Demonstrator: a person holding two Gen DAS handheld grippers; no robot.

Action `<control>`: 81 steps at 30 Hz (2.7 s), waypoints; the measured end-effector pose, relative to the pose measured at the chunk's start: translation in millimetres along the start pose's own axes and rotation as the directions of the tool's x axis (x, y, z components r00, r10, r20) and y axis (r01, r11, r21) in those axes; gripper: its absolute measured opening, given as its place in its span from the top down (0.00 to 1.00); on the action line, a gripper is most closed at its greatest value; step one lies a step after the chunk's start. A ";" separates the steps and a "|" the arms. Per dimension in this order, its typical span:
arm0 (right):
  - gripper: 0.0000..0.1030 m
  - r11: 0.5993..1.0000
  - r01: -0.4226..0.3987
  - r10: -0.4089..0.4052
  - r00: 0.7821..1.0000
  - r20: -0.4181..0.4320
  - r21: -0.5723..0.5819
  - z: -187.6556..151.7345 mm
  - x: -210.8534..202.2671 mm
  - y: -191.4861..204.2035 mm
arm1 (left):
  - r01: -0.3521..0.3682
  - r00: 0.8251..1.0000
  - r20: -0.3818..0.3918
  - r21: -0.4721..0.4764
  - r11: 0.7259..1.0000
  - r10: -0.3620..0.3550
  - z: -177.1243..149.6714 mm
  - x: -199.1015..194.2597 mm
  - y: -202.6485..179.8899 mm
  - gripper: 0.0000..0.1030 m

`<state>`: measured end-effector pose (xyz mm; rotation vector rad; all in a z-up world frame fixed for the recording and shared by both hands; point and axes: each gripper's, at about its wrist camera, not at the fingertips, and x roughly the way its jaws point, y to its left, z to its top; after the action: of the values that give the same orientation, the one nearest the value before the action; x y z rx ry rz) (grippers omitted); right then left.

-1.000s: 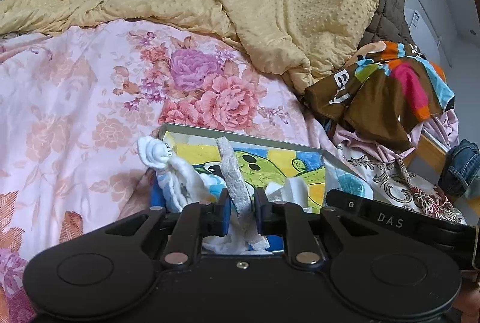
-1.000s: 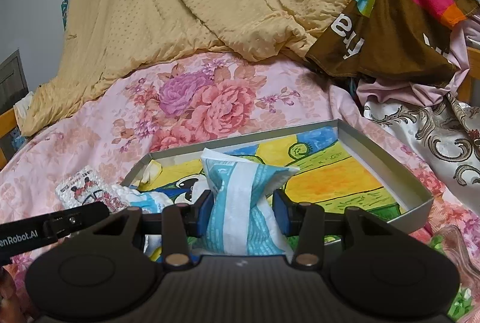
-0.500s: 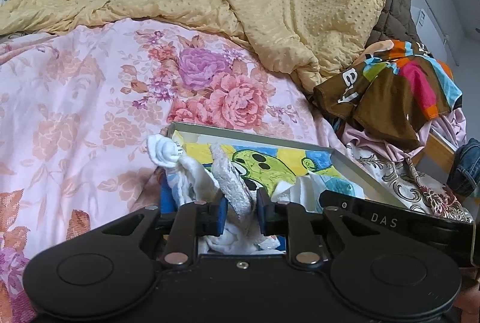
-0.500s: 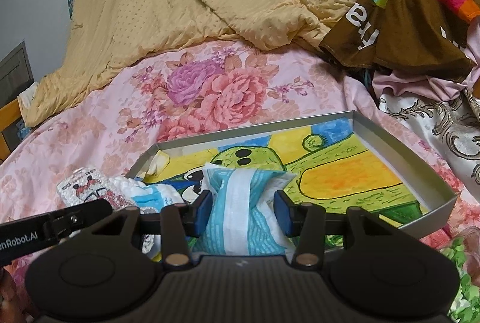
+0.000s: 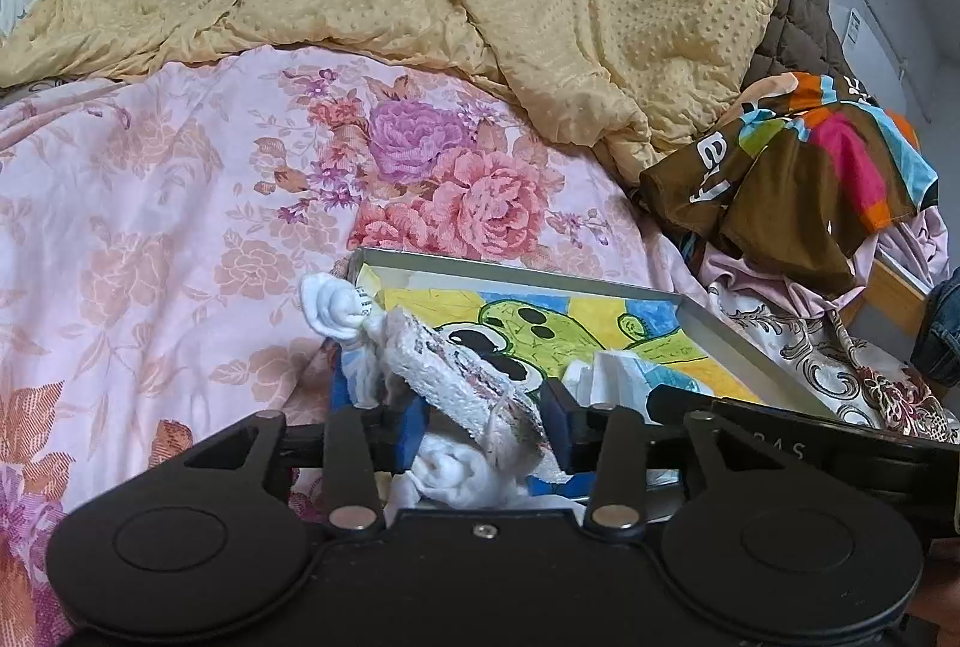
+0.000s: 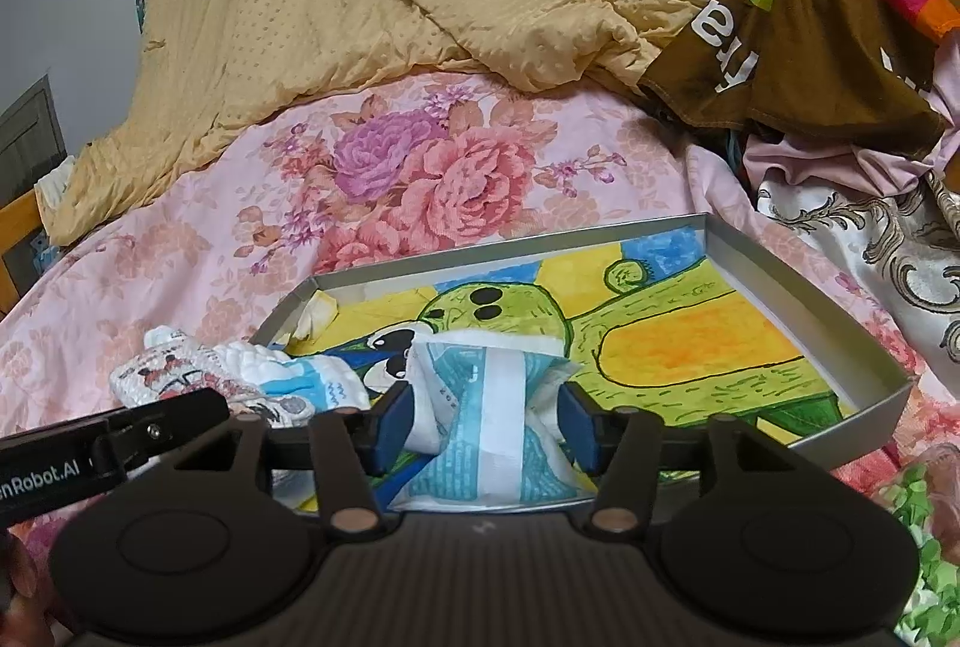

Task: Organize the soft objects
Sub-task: 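Lower the cloth and packet into the tray and open both tools, then withdraw both open tools up from the tray back toward the pile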

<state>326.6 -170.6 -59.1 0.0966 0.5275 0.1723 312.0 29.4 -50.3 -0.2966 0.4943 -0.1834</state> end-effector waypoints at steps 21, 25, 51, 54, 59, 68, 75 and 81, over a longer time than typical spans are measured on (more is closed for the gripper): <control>0.00 0.998 0.052 -0.050 0.996 0.077 -0.019 8.3 -25.4 -4.8 | -0.065 0.992 0.104 -0.036 0.997 0.069 8.3 -18.3 -0.2 0.06; 0.00 0.999 0.048 -0.045 0.996 0.080 -0.027 10.3 -34.4 -5.5 | -0.080 0.989 0.123 -0.037 0.996 0.084 11.9 -27.1 -1.1 0.02; 0.00 0.983 0.109 -0.076 0.975 0.210 -0.150 5.3 -147.8 16.1 | -0.180 0.972 0.164 0.070 0.981 0.167 -0.6 -120.1 -31.1 0.01; 0.00 0.984 0.100 -0.067 0.975 0.213 -0.148 0.6 -159.4 16.8 | -0.175 0.973 0.167 0.096 0.980 0.158 -2.1 -128.0 -38.0 0.01; 0.00 0.983 0.108 -0.070 0.969 0.236 -0.149 -7.0 -178.7 17.7 | -0.180 0.972 0.179 0.152 0.972 0.152 -10.0 -143.2 -48.5 0.01; 0.00 0.985 0.108 -0.073 0.968 0.240 -0.137 -18.0 -204.7 10.3 | -0.191 0.971 0.177 0.180 0.965 0.159 -21.7 -166.0 -54.8 0.01; 0.00 0.979 0.122 -0.085 0.973 0.216 -0.166 -29.0 -214.7 2.1 | -0.205 0.971 0.158 0.165 0.965 0.179 -27.6 -178.6 -53.5 0.01; 0.00 0.967 0.140 -0.104 0.979 0.173 -0.212 -40.0 -219.0 1.7 | -0.197 0.977 0.115 0.177 0.964 0.179 -36.5 -183.9 -53.0 0.01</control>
<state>119.9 -208.3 14.5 -0.1404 0.3487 0.1008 129.6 15.7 16.8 -0.0723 0.4022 -0.0295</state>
